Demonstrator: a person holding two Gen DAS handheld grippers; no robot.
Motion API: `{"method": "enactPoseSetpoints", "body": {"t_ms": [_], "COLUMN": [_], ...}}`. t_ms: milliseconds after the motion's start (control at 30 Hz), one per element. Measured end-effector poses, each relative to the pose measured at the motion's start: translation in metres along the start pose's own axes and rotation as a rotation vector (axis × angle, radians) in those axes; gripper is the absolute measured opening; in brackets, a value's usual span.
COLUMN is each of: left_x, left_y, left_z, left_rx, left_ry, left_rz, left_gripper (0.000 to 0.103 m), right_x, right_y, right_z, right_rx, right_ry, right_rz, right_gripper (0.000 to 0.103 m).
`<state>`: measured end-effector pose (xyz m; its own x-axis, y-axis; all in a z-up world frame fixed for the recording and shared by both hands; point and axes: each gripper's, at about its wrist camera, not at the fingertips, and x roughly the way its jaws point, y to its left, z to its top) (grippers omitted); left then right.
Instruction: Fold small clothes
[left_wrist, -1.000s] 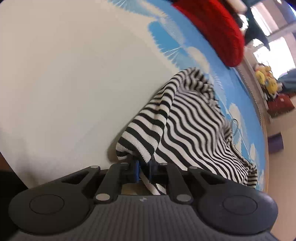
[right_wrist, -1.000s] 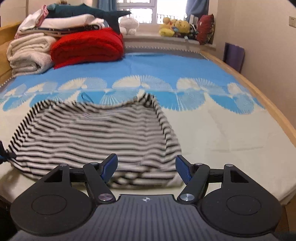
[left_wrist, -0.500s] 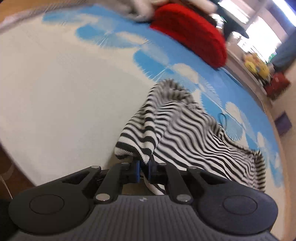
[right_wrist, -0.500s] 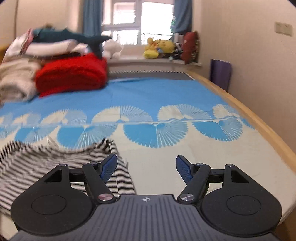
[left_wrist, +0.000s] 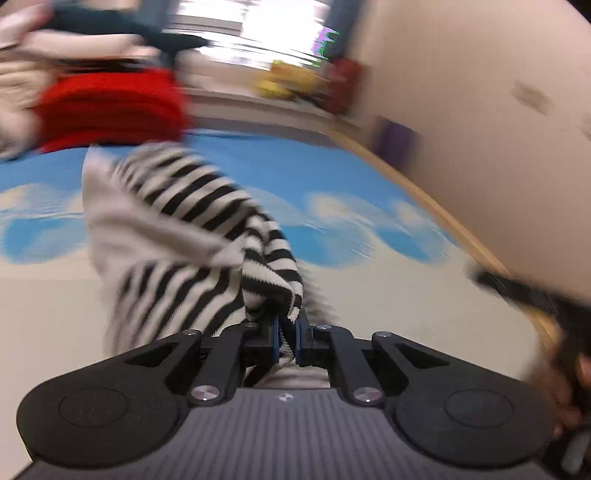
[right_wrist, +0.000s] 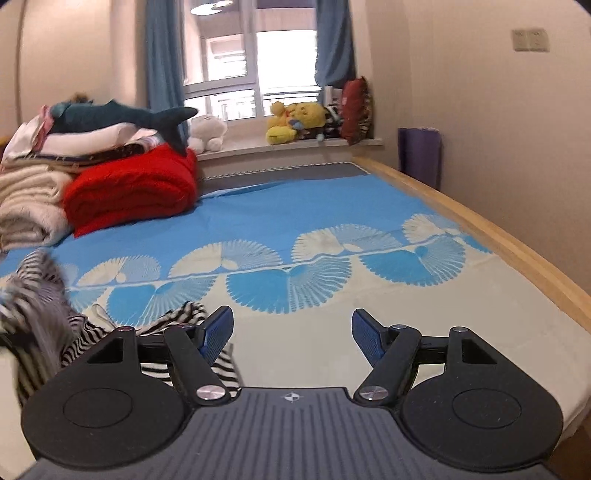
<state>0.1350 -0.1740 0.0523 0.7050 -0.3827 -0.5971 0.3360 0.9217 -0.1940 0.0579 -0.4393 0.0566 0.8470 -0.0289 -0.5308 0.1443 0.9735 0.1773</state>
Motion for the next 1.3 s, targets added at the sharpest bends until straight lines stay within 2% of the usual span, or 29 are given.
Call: {"method": "enactPoseSetpoints", "body": {"t_ms": [33, 100, 167, 200, 267, 300, 333, 400, 467, 500, 600, 633, 667, 733, 800, 833, 900, 933, 967, 1033, 1133, 1200, 1233, 1300], "left_x": [0.015, 0.052, 0.08, 0.086, 0.076, 0.066, 0.054, 0.033, 0.017, 0.011, 0.002, 0.0, 0.0, 0.004, 0.008, 0.007, -0.002, -0.001, 0.002, 0.012, 0.019, 0.025, 0.032, 0.049], "left_y": [-0.021, -0.054, -0.073, -0.075, -0.064, -0.054, -0.042, -0.012, 0.014, 0.027, 0.06, 0.07, 0.083, 0.105, 0.116, 0.115, 0.11, 0.11, 0.111, 0.11, 0.096, 0.083, 0.078, 0.067], "left_z": [-0.008, -0.028, -0.045, -0.048, -0.044, -0.04, -0.035, -0.025, -0.02, -0.018, -0.018, -0.019, -0.022, -0.028, -0.027, -0.021, -0.013, -0.01, -0.008, -0.009, -0.009, -0.013, -0.018, -0.034], "left_rx": [0.044, 0.118, 0.174, 0.189, 0.173, 0.15, 0.127, 0.12, 0.165, 0.178, 0.176, 0.166, 0.138, 0.05, -0.008, -0.012, 0.005, 0.006, -0.004, -0.019, 0.012, 0.056, 0.082, 0.154], "left_ry": [0.033, 0.151, 0.269, 0.299, 0.281, 0.258, 0.237, 0.21, 0.199, 0.195, 0.196, 0.192, 0.183, 0.177, 0.189, 0.156, 0.096, 0.088, 0.097, 0.141, 0.152, 0.16, 0.178, 0.264], "left_rz": [-0.045, -0.121, -0.16, -0.152, -0.159, -0.179, -0.194, -0.182, -0.121, -0.097, -0.045, -0.027, -0.009, -0.002, 0.028, 0.021, -0.008, -0.022, -0.045, -0.079, -0.138, -0.185, -0.183, -0.15], "left_gripper": [0.007, 0.011, 0.016, 0.019, 0.024, 0.033, 0.037, 0.041, 0.041, 0.041, 0.041, 0.041, 0.041, 0.041, 0.038, 0.038, 0.041, 0.041, 0.041, 0.04, 0.04, 0.041, 0.041, 0.037], "right_x": [0.0, 0.0, 0.002, 0.005, 0.01, 0.013, 0.018, 0.03, 0.051, 0.064, 0.096, 0.106, 0.115, 0.126, 0.138, 0.144, 0.155, 0.157, 0.155, 0.138, 0.105, 0.09, 0.087, 0.092], "right_y": [-0.006, -0.018, -0.027, -0.03, -0.034, -0.035, -0.035, -0.034, -0.028, -0.024, -0.007, 0.0, 0.007, 0.017, 0.022, 0.023, 0.022, 0.023, 0.024, 0.022, -0.011, -0.033, -0.04, -0.045], "right_z": [0.0, 0.0, 0.001, 0.001, 0.0, 0.0, -0.001, -0.002, -0.004, -0.007, -0.016, -0.019, -0.022, -0.025, -0.027, -0.03, -0.035, -0.036, -0.035, -0.026, -0.011, -0.01, -0.013, -0.02], "right_rx": [0.019, 0.052, 0.073, 0.083, 0.101, 0.106, 0.113, 0.125, 0.129, 0.128, 0.128, 0.124, 0.12, 0.123, 0.139, 0.153, 0.172, 0.175, 0.181, 0.196, 0.36, 0.41, 0.393, 0.353], "right_ry": [0.003, 0.007, 0.013, 0.021, 0.044, 0.056, 0.073, 0.119, 0.195, 0.246, 0.384, 0.426, 0.456, 0.471, 0.487, 0.511, 0.554, 0.561, 0.553, 0.479, 0.354, 0.333, 0.339, 0.381], "right_rz": [0.0, 0.001, -0.001, 0.003, 0.017, 0.029, 0.051, 0.104, 0.165, 0.192, 0.243, 0.259, 0.265, 0.252, 0.244, 0.237, 0.206, 0.211, 0.236, 0.274, 0.311, 0.265, 0.209, 0.105], "right_gripper": [0.073, 0.073, 0.073, 0.073, 0.073, 0.073, 0.072, 0.068, 0.04, 0.038, 0.038, 0.04, 0.049, 0.06, 0.06, 0.057, 0.028, 0.0, 0.001, 0.0, 0.0, 0.0, 0.0, 0.0]}}
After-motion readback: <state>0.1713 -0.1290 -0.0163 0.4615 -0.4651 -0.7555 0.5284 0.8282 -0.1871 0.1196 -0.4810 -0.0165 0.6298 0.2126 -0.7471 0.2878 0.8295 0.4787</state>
